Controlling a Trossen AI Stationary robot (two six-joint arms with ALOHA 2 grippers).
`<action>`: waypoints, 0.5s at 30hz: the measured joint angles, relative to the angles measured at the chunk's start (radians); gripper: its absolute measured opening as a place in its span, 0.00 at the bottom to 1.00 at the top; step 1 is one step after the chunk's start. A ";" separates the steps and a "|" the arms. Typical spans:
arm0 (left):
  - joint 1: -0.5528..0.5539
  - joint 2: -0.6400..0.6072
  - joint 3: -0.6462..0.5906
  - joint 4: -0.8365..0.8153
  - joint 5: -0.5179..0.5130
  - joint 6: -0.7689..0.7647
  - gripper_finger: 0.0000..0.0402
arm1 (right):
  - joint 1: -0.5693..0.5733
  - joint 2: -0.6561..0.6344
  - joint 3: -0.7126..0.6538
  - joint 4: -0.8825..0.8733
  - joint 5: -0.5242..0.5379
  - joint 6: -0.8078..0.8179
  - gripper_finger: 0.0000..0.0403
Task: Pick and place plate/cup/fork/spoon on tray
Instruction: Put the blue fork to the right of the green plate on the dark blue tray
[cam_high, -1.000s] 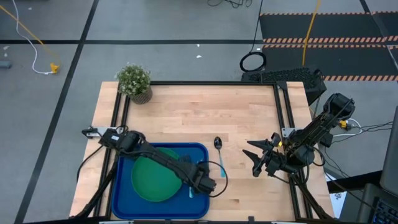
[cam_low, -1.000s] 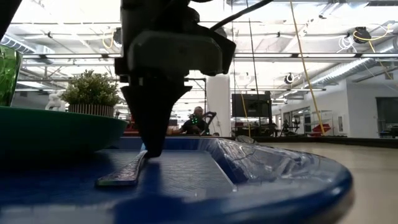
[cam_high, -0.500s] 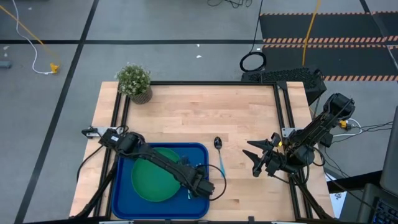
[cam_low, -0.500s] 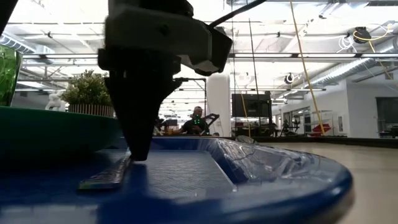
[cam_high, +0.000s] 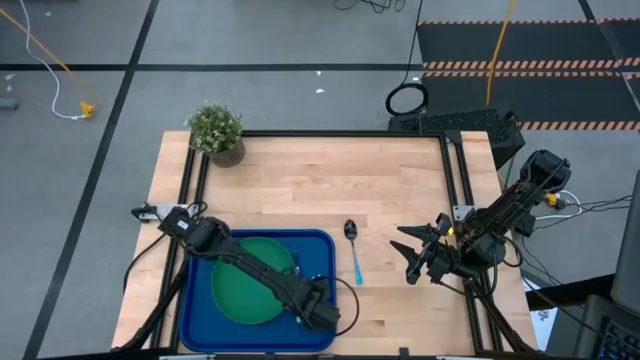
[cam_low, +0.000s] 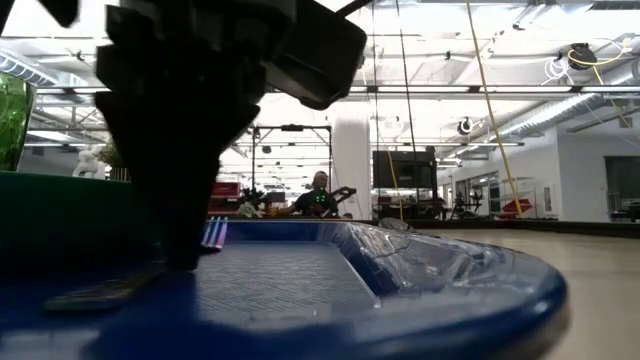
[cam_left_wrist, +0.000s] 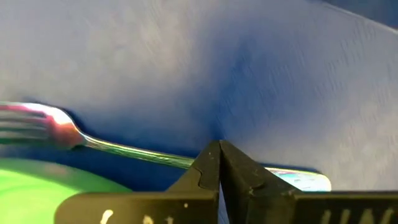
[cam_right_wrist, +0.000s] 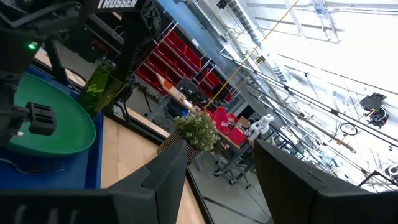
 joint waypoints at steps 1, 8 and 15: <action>-0.004 0.000 0.000 0.000 0.001 -0.008 0.01 | 0.000 0.000 0.000 0.000 0.000 0.000 0.45; -0.028 0.000 0.032 -0.005 0.009 -0.049 0.01 | 0.000 0.000 0.000 0.000 0.000 0.000 0.45; -0.049 0.000 0.179 -0.111 -0.063 -0.078 0.01 | 0.000 0.000 0.000 0.000 -0.001 0.011 0.45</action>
